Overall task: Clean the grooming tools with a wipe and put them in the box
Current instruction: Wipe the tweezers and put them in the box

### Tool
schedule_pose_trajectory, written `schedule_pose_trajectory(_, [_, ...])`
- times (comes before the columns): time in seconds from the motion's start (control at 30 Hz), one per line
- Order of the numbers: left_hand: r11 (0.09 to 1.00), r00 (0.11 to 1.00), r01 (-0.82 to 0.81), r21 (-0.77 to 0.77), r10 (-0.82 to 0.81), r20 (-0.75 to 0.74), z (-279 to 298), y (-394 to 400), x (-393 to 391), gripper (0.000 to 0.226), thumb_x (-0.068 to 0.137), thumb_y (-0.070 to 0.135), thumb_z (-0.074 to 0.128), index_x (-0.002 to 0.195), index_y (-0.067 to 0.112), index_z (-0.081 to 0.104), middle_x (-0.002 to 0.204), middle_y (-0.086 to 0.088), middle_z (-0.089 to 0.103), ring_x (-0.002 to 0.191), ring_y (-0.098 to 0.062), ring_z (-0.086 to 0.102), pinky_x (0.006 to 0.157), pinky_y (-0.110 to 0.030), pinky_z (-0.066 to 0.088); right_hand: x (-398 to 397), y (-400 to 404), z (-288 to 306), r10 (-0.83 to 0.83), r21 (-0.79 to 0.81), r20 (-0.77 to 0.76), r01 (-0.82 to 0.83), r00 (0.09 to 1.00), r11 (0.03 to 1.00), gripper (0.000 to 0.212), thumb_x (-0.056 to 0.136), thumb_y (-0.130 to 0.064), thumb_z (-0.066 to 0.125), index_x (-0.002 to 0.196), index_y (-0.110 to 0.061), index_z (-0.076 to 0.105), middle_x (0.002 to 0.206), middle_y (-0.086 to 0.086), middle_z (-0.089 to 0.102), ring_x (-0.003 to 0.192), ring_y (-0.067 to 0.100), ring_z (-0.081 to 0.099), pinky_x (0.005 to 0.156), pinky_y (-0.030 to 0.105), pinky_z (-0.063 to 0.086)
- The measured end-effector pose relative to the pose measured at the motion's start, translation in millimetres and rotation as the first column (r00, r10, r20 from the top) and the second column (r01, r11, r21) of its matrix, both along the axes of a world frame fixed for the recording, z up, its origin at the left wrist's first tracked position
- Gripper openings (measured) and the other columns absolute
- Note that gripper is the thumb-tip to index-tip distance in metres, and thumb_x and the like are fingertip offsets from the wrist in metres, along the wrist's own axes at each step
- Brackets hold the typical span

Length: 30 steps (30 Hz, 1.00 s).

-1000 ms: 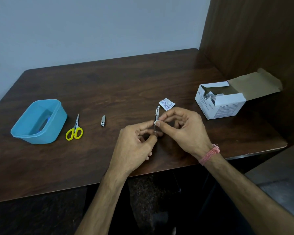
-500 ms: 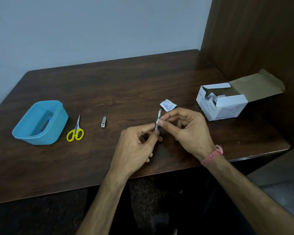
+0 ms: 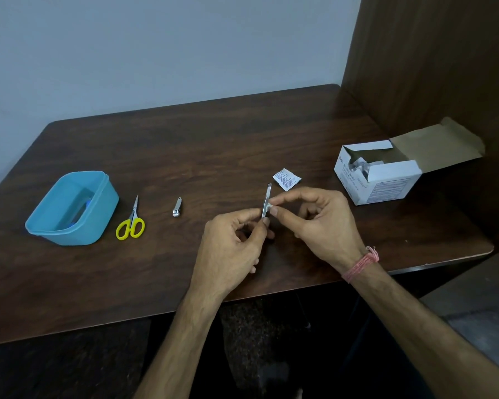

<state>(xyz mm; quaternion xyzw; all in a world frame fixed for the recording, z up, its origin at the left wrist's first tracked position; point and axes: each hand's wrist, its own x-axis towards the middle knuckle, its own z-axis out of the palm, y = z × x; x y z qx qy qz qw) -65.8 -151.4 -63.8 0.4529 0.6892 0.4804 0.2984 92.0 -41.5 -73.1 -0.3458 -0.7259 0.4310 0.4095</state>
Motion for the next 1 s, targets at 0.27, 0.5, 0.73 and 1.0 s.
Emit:
schedule_pose_trajectory(0.27, [1.000,1.000,0.006,0.003,-0.006,-0.011,0.8,-0.3,0.7,0.020,0.110,0.027,0.069,0.116,0.040,0.083,0.087,0.012,0.083,0.049,-0.006,0.062,0.046,-0.026,0.055,-0.3,1.0,-3.2,-0.012,0.001,-0.011,0.012,1.000,1.000,0.013,0.089,-0.027,0.094,0.093,-0.033,0.083,0.063,0.001,0.073,0.049,0.046,0.054,0.050,0.040,0.045])
schedule_pose_trajectory(0.5, [1.000,1.000,0.009,0.007,-0.009,-0.016,1.8,-1.6,0.2,0.021,0.110,0.026,0.070,0.117,0.040,0.084,0.087,0.011,0.083,0.048,-0.008,0.061,0.046,-0.026,0.054,0.4,1.7,-2.6,0.007,0.007,0.038,-0.007,0.999,1.000,0.014,0.090,-0.021,0.093,0.099,-0.030,0.086,0.088,-0.018,0.082,0.048,0.037,0.056,0.050,0.027,0.043])
schedule_pose_trajectory(0.73, [1.000,1.000,0.012,-0.008,-0.012,-0.016,1.0,-0.3,0.0,0.022,0.109,0.026,0.070,0.118,0.041,0.084,0.084,0.011,0.083,0.048,-0.008,0.060,0.046,-0.026,0.054,1.9,1.5,-1.9,-0.027,-0.007,0.034,0.027,0.999,1.000,0.012,0.090,-0.021,0.092,0.096,-0.030,0.087,0.086,-0.020,0.081,0.044,0.017,0.045,0.049,0.022,0.038])
schedule_pose_trajectory(1.0, [1.000,0.997,0.023,-0.016,-0.024,-0.072,0.3,-0.4,0.0,0.025,0.109,0.028,0.070,0.125,0.042,0.083,0.082,0.015,0.083,0.047,-0.009,0.063,0.046,-0.030,0.057,1.6,0.1,-0.7,-0.073,0.014,0.068,0.072,0.995,0.997,0.010,0.089,-0.023,0.092,0.090,-0.031,0.087,0.076,-0.019,0.079,0.043,0.007,0.043,0.048,0.017,0.035])
